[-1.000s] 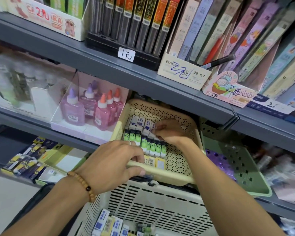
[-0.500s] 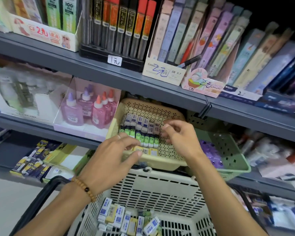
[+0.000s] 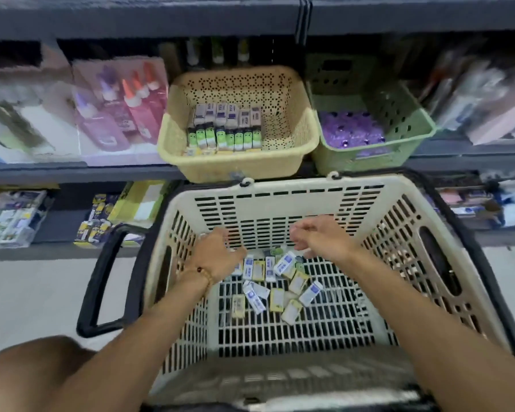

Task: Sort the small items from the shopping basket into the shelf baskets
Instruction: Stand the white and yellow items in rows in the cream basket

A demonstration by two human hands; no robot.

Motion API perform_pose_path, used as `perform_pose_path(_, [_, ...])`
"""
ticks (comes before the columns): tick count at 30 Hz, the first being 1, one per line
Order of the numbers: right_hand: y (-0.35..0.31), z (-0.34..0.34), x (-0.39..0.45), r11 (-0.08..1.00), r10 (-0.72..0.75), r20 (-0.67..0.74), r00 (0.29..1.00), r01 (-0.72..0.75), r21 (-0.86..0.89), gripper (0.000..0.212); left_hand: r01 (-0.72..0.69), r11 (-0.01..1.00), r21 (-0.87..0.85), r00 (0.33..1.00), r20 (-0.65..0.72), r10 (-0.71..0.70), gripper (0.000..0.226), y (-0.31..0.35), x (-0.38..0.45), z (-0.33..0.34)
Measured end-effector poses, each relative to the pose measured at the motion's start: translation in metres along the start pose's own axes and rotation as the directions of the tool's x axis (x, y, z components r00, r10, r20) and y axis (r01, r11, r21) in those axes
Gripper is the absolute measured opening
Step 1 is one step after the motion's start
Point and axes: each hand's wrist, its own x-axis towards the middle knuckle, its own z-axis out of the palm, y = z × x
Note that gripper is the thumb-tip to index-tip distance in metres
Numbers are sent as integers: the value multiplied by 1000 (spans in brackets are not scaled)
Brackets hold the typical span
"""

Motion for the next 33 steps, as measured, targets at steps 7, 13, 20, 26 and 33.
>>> perform_pose_path(7, [62,6,48,873,143,164,976,-46,-485,41,93,785,613,995,-82,-54,96,-15,16,66])
perform_pose_path(13, [84,19,65,930,178,189,966,-103,-352,59,66,843,533,960,-266,93,80,-32,18,75])
perform_pose_path(20, [91,24,71,944,145,168,975,-85,-317,58,34,729,684,958,-230,171,78,-41,15,88])
perform_pose_path(26, [93,24,67,954,127,177,976,-71,-292,44,-7,803,597,960,-222,173,74,-40,17,92])
perform_pose_path(33, [96,18,64,966,94,261,961,-24,-259,33,67,900,431,981,-194,20,82,-33,26,91])
